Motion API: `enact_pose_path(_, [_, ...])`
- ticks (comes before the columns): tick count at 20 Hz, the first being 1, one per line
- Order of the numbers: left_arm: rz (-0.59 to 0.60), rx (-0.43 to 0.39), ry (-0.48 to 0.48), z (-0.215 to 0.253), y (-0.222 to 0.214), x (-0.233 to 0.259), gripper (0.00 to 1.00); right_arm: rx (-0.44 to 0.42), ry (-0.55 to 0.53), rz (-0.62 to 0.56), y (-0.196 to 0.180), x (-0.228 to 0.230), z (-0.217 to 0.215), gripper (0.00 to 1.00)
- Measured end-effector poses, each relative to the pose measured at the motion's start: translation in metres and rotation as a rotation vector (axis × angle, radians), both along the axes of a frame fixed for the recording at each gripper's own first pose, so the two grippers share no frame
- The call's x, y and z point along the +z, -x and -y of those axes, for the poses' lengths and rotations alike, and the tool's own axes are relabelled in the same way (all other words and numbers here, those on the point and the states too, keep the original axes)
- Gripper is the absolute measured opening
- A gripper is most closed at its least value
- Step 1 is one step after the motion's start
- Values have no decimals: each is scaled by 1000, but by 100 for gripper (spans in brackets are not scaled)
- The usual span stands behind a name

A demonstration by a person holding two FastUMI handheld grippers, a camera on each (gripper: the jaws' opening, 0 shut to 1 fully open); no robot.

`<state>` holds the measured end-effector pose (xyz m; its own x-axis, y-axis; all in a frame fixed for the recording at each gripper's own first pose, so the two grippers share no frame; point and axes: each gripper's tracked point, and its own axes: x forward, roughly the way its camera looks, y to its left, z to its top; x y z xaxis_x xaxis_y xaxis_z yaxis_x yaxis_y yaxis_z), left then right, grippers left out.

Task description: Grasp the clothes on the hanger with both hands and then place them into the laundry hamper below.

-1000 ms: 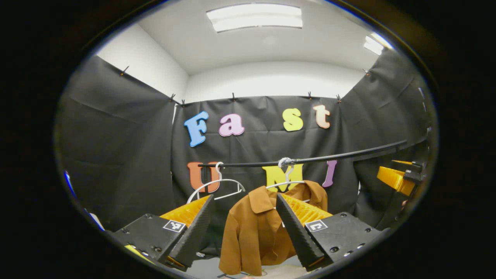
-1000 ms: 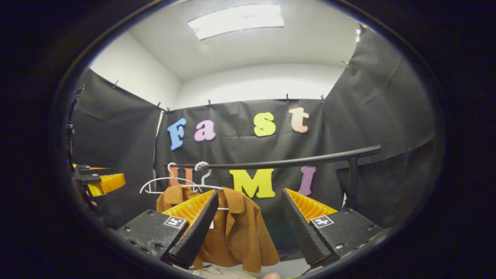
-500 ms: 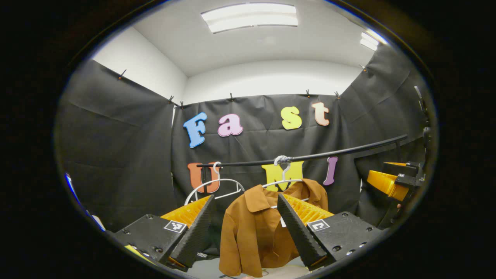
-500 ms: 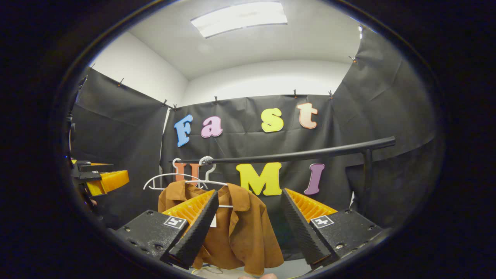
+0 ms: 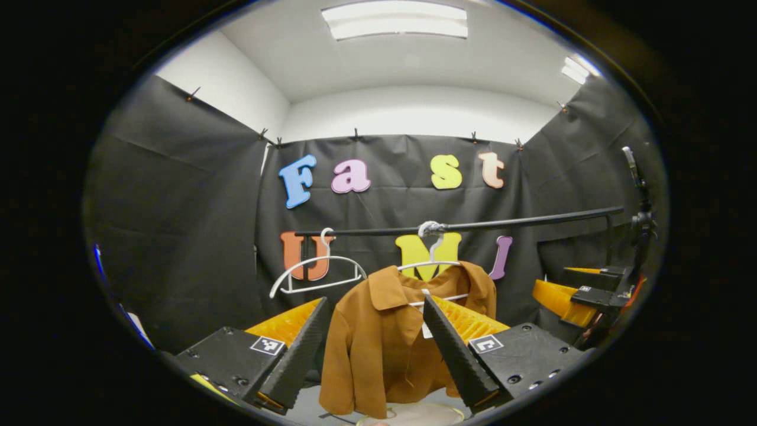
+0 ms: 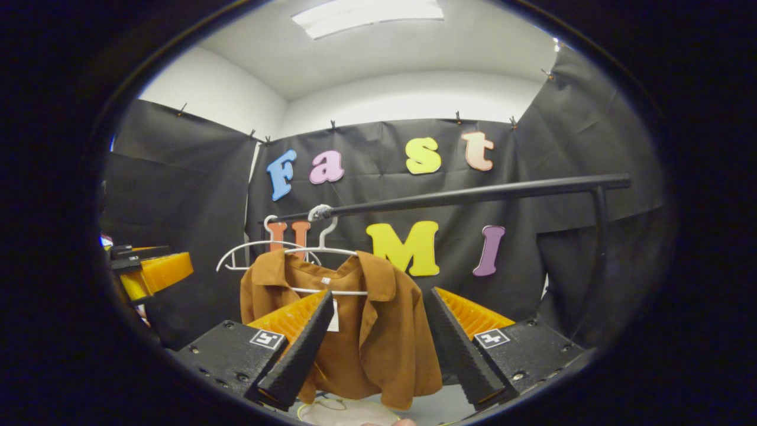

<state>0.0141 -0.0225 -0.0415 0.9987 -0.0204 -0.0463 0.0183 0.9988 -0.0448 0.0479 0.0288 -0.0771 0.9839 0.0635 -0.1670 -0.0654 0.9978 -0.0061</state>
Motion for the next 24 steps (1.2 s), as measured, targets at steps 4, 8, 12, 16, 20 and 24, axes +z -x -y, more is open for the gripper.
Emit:
enact_pose_path(4, [-27, -42, 2, 6, -15, -27, 100, -37, 2, -54, -11, -26, -8, 100])
enact_pose_path(8, [-71, -98, 14, 11, -34, -59, 100, -114, -11, -108, -21, -55, -7, 100])
enact_pose_path(12, [-100, -163, 30, 25, -54, -82, 100, -159, 14, -157, -31, -81, -5, 100])
enact_pose_path(16, [-119, -182, 42, 45, -79, -102, 100, -154, 25, -188, -55, -97, 0, 100])
enact_pose_path(20, [-139, -100, -22, 50, -113, -126, 96, -91, 18, -210, -102, -114, 0, 100])
enact_pose_path(24, [-150, -22, -40, 54, -140, -141, 96, -22, 24, -218, -139, -128, 3, 100])
